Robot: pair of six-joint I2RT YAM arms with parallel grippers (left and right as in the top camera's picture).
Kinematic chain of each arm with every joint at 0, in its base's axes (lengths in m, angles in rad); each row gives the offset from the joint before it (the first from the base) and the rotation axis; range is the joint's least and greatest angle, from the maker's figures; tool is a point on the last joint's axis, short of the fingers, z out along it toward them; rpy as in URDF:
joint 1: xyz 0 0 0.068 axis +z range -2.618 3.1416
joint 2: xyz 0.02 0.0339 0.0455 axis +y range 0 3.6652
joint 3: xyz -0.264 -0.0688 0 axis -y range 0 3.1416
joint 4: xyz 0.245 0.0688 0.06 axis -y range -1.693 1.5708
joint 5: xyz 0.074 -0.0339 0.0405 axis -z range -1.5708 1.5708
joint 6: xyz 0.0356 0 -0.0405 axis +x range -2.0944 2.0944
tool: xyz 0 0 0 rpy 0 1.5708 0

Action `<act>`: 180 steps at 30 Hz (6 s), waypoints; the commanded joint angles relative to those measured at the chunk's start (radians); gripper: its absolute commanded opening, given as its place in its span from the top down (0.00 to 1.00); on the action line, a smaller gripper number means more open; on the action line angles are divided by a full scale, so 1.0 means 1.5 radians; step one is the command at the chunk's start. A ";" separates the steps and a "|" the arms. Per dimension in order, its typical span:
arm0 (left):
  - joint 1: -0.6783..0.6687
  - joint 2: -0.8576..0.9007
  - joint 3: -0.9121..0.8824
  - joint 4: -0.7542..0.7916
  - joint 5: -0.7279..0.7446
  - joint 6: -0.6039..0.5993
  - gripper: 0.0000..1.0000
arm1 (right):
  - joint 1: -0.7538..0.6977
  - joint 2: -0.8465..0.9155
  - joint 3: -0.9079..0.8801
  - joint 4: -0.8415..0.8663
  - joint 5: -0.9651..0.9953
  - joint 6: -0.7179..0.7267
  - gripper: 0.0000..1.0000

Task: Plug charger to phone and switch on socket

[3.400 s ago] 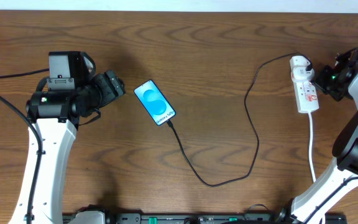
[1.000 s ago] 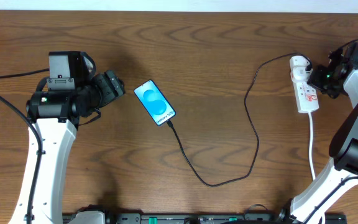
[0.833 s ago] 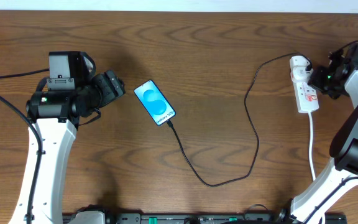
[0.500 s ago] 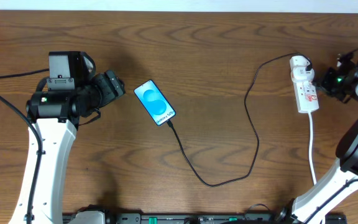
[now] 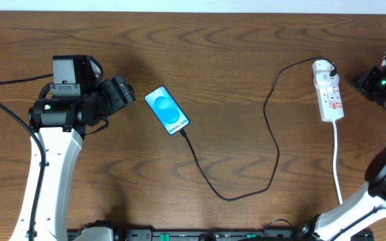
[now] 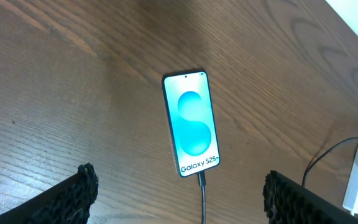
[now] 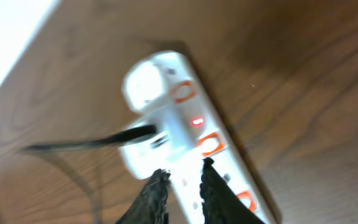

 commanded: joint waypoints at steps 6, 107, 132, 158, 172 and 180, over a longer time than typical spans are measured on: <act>0.004 0.004 0.003 0.001 -0.007 0.014 0.13 | 0.076 -0.305 0.016 -0.102 -0.018 -0.086 0.59; 0.005 -0.206 -0.200 0.185 -0.170 0.195 0.13 | 0.371 -1.267 -1.013 0.391 0.226 -0.153 0.01; 0.005 -0.854 -0.812 0.540 -0.168 0.311 0.13 | 0.371 -1.267 -1.013 0.391 0.226 -0.153 0.01; 0.005 -0.885 -0.813 0.490 -0.168 0.311 0.13 | 0.371 -1.267 -1.013 0.391 0.226 -0.153 0.01; 0.005 -0.885 -0.813 0.490 -0.168 0.311 0.13 | 0.371 -1.267 -1.013 0.391 0.226 -0.153 0.01; 0.005 -0.885 -0.813 0.490 -0.168 0.311 0.13 | 0.371 -1.267 -1.013 0.391 0.226 -0.153 0.01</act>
